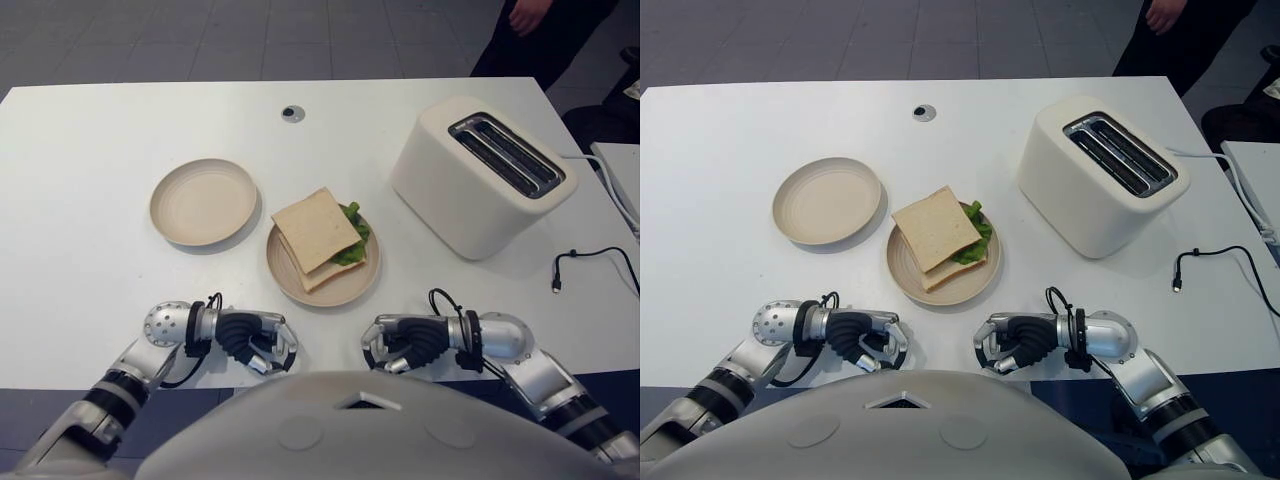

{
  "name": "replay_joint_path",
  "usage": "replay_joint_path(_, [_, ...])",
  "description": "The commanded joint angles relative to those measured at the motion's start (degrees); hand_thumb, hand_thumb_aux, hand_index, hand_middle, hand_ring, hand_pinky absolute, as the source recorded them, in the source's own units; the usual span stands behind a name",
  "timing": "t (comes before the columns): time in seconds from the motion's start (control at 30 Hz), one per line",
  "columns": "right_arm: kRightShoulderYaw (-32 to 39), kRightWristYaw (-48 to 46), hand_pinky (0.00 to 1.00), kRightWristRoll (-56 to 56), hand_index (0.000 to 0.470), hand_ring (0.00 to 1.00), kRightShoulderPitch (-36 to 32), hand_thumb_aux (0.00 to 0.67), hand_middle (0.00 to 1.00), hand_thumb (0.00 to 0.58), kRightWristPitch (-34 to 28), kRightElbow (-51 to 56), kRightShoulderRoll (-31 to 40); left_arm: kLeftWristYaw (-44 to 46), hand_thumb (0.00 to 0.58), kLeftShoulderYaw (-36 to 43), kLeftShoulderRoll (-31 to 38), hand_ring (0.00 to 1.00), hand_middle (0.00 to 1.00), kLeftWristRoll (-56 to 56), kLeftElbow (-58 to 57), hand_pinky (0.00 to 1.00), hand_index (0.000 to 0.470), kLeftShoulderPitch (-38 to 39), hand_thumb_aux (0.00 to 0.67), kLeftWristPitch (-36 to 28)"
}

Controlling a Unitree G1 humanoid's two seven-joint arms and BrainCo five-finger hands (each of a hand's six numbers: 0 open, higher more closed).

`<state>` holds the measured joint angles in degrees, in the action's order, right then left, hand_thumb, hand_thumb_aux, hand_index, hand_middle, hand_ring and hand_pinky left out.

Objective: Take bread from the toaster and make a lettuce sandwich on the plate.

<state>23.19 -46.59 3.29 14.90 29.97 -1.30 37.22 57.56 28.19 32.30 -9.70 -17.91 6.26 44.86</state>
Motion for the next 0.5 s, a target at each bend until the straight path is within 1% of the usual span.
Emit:
replay_joint_path(0.03, [0.1, 17.5, 1.0, 16.1, 0.47, 1.0, -8.2, 0.67, 1.0, 0.58, -2.3, 13.5, -8.5, -17.9, 0.58, -1.9, -6.5, 1.0, 1.0, 17.9, -14.2, 1.0, 0.47, -7.3, 0.67, -2.2])
replay_joint_path(0.07, [-0.1, 22.4, 1.0, 18.9, 0.47, 1.0, -10.6, 0.67, 1.0, 0.58, -2.5, 16.5, -10.3, -23.9, 0.58, -1.9, -7.6, 1.0, 1.0, 22.2, -17.7, 1.0, 0.47, -9.7, 0.67, -2.8])
replay_joint_path(0.13, [-0.4, 31.2, 1.0, 22.9, 0.47, 1.0, -15.1, 0.67, 1.0, 0.58, -2.7, 22.3, -13.3, -37.7, 0.58, -0.7, -8.7, 1.0, 1.0, 31.3, -24.6, 1.0, 0.47, -15.0, 0.67, -6.3])
replay_joint_path(0.2, [-1.1, 40.7, 1.0, 26.8, 0.47, 1.0, -20.6, 0.67, 1.0, 0.58, -3.3, 28.1, -15.6, -46.5, 0.58, -0.5, -10.1, 1.0, 1.0, 35.0, -30.5, 1.0, 0.47, -19.1, 0.67, -7.8])
replay_joint_path(0.23, [-1.6, 45.5, 1.0, 28.3, 0.47, 1.0, -23.3, 0.67, 1.0, 0.58, -3.7, 30.8, -16.7, -49.8, 0.58, -0.9, -11.1, 1.0, 1.0, 35.4, -32.9, 1.0, 0.459, -20.8, 0.654, -7.8])
replay_joint_path(0.27, [-1.8, 48.9, 1.0, 29.5, 0.47, 1.0, -25.4, 0.67, 1.0, 0.58, -3.9, 32.8, -17.4, -52.3, 0.57, -1.5, -11.9, 1.0, 1.0, 35.4, -34.7, 1.0, 0.409, -22.1, 0.583, -7.5])
replay_joint_path(0.3, [-2.0, 51.5, 1.0, 30.1, 0.47, 1.0, -27.3, 0.67, 1.0, 0.58, -3.8, 35.0, -18.1, -54.6, 0.57, -1.8, -12.6, 1.0, 1.0, 35.5, -36.2, 1.0, 0.407, -23.3, 0.581, -7.0])
replay_joint_path(0.33, [-2.2, 54.0, 1.0, 30.4, 0.47, 1.0, -28.8, 0.67, 1.0, 0.58, -3.2, 36.9, -18.7, -56.6, 0.491, -2.5, -13.5, 1.0, 1.0, 35.0, -37.5, 1.0, 0.286, -24.4, 0.407, -6.2])
replay_joint_path(0.37, [-2.4, 56.4, 1.0, 30.6, 0.47, 1.0, -30.0, 0.67, 1.0, 0.58, -2.4, 38.5, -19.2, -58.3, 0.285, -3.5, -14.5, 1.0, 1.0, 34.2, -38.3, 1.0, 0.135, -25.4, 0.192, -4.9])
replay_joint_path(0.4, [-2.8, 58.3, 0.98, 30.3, 0.47, 0.98, -30.8, 0.67, 0.98, 0.58, -1.3, 39.4, -19.5, -59.9, 0.066, -4.5, -15.3, 1.0, 1.0, 33.2, -38.5, 1.0, 0.028, -26.1, 0.039, -3.1])
replay_joint_path(0.43, [-3.5, 59.6, 0.8, 29.3, 0.47, 0.8, -31.0, 0.67, 0.8, 0.58, 0.5, 39.4, -19.7, -60.5, 0.0, -6.2, -16.2, 1.0, 1.0, 31.0, -37.9, 1.0, 0.0, -26.4, 0.0, -0.8])
replay_joint_path(0.47, [-4.2, 60.1, 0.58, 27.9, 0.352, 0.58, -30.9, 0.502, 0.58, 0.543, 2.4, 39.0, -19.8, -60.1, 0.0, -7.7, -17.1, 0.93, 0.93, 28.4, -36.9, 0.93, 0.0, -26.2, 0.0, 2.1])
replay_joint_path(0.5, [-5.3, 60.2, 0.37, 25.6, 0.188, 0.37, -30.2, 0.268, 0.37, 0.371, 5.3, 37.3, -19.9, -57.7, 0.0, -9.1, -18.2, 0.69, 0.69, 23.7, -34.3, 0.69, 0.0, -25.0, 0.0, 5.7])
